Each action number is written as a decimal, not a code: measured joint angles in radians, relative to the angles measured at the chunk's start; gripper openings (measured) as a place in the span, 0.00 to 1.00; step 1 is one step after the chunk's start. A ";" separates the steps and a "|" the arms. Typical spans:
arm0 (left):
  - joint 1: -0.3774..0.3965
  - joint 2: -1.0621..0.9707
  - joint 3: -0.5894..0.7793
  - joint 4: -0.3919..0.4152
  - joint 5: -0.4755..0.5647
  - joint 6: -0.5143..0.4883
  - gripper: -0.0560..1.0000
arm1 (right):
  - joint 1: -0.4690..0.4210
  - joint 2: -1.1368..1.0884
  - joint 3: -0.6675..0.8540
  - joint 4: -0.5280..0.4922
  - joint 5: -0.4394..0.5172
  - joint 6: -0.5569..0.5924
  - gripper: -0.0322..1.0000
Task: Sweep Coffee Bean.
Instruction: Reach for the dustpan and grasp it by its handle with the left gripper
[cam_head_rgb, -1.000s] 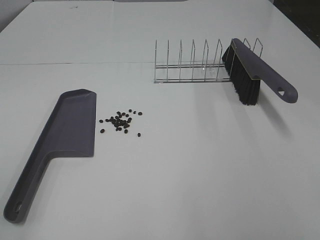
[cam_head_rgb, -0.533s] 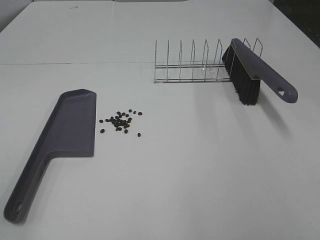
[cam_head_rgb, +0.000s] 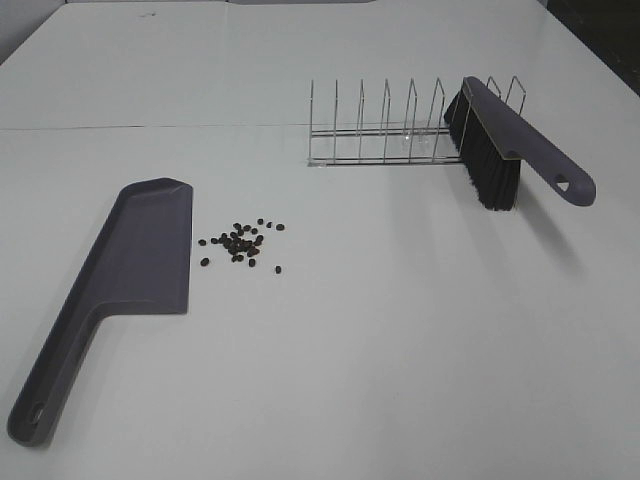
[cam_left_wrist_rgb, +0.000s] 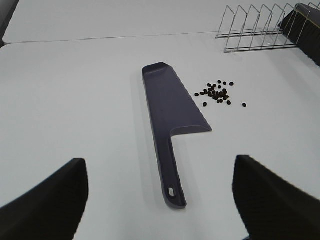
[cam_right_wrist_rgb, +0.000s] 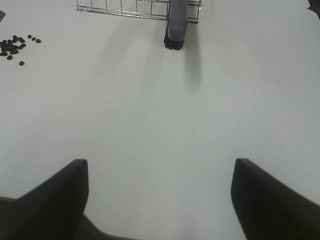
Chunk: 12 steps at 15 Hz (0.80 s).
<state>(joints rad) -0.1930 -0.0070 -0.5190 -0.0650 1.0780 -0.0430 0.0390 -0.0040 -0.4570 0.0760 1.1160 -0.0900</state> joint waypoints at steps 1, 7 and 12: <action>0.000 0.000 0.000 0.000 0.000 0.000 0.73 | 0.000 0.000 0.000 0.000 0.000 0.000 0.75; 0.000 0.000 0.000 0.000 0.000 0.001 0.74 | 0.000 0.000 0.000 0.000 0.000 0.000 0.75; 0.000 0.000 0.000 0.000 0.000 0.000 0.73 | 0.000 0.000 0.000 0.000 0.000 0.000 0.75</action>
<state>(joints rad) -0.1930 -0.0070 -0.5190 -0.0650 1.0780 -0.0430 0.0390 -0.0040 -0.4570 0.0760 1.1160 -0.0900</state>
